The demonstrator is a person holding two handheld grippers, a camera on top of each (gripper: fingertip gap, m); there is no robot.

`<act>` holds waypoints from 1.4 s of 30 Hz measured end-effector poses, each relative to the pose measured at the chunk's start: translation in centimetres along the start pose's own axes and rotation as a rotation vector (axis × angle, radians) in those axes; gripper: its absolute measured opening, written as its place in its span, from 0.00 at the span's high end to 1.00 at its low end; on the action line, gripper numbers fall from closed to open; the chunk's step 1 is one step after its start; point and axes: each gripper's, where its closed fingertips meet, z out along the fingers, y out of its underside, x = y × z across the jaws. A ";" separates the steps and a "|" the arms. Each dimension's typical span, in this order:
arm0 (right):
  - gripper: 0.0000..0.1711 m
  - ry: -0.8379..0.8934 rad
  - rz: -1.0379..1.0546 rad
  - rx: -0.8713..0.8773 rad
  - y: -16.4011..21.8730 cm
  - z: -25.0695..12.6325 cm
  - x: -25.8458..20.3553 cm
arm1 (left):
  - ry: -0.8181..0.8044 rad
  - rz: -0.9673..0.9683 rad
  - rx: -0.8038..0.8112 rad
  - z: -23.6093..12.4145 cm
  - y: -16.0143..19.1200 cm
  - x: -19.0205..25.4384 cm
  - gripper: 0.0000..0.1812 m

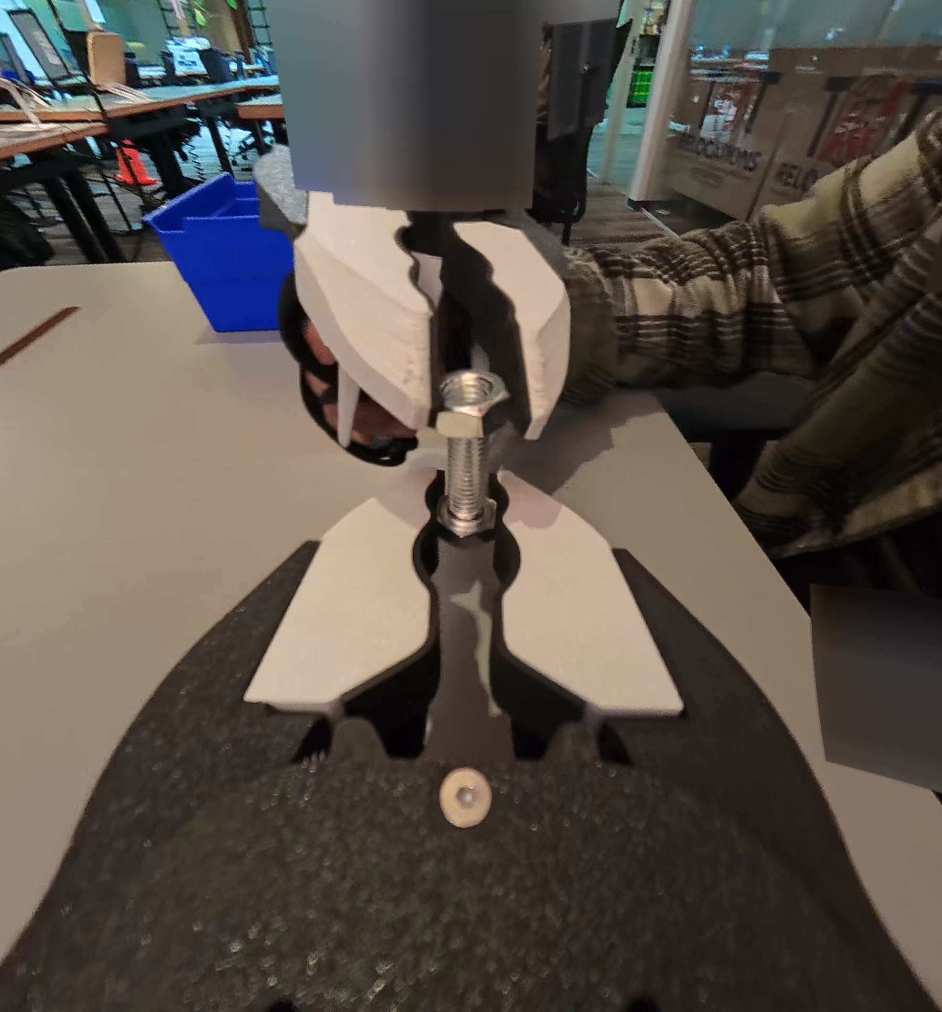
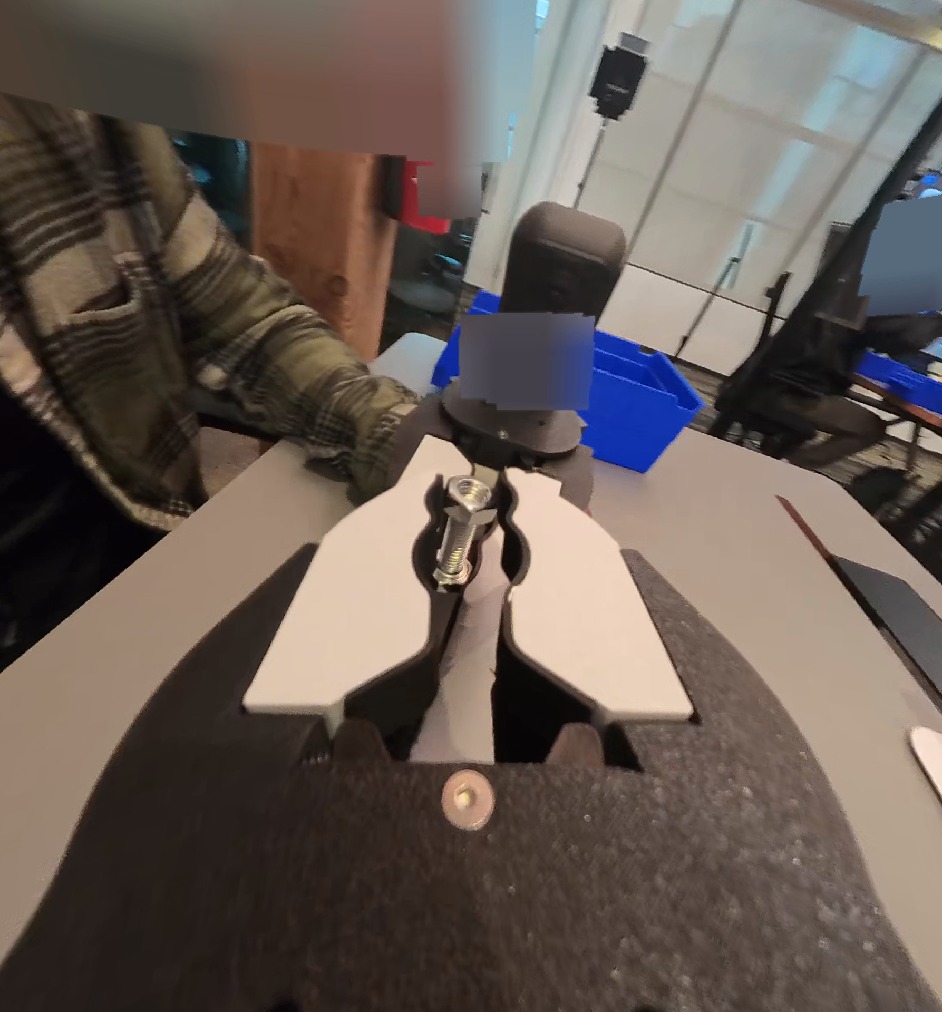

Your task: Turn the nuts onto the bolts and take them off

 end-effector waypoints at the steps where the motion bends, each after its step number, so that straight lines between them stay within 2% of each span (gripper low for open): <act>1: 0.90 -0.030 -0.001 0.008 0.1 -0.1 -0.2 | 0.010 -0.002 -0.003 0.1 0.1 0.1 0.92; 6: 0.89 -0.116 -0.037 0.029 0.4 -0.2 -0.8 | 0.045 -0.008 -0.024 0.5 0.6 0.6 0.92; 13: 0.89 -0.114 -0.047 0.025 0.5 -0.4 -0.6 | 0.031 -0.009 -0.029 0.5 0.7 0.4 0.92; 16: 0.83 -0.095 -0.027 0.007 0.8 -0.4 -0.2 | 0.026 -0.009 -0.026 0.5 0.6 0.3 0.92; 20: 0.81 -0.079 -0.001 0.015 0.5 -0.2 0.1 | 0.017 -0.013 -0.024 0.5 0.5 0.2 0.92; 21: 0.78 -0.059 0.022 0.020 0.3 -0.2 0.4 | 0.007 -0.015 -0.024 0.5 0.6 0.0 0.92; 24: 0.70 0.091 0.182 0.054 -0.8 -0.9 2.3 | -0.073 -0.028 -0.018 0.2 0.6 -1.2 0.92; 26: 0.66 0.336 0.313 0.064 -1.0 -1.9 4.3 | -0.169 -0.047 -0.021 -0.3 0.7 -2.7 0.92; 28: 0.69 0.653 0.445 0.020 0.5 -4.1 6.0 | -0.273 -0.061 -0.030 -0.9 0.9 -4.2 0.92; 30: 0.67 0.812 0.469 0.031 0.9 -4.6 6.0 | -0.346 -0.084 -0.028 -1.4 1.0 -5.2 0.92; 34: 0.65 0.910 0.353 -0.060 1.2 -2.7 5.6 | -0.400 -0.116 -0.030 -1.7 1.2 -5.9 0.92; 38: 0.71 0.925 0.287 -0.130 1.6 -1.4 6.1 | -0.391 -0.125 -0.032 -1.6 1.2 -5.8 0.92; 42: 0.80 0.855 0.304 -0.148 2.3 -0.1 6.0 | -0.378 -0.114 -0.035 -1.5 1.1 -5.5 0.92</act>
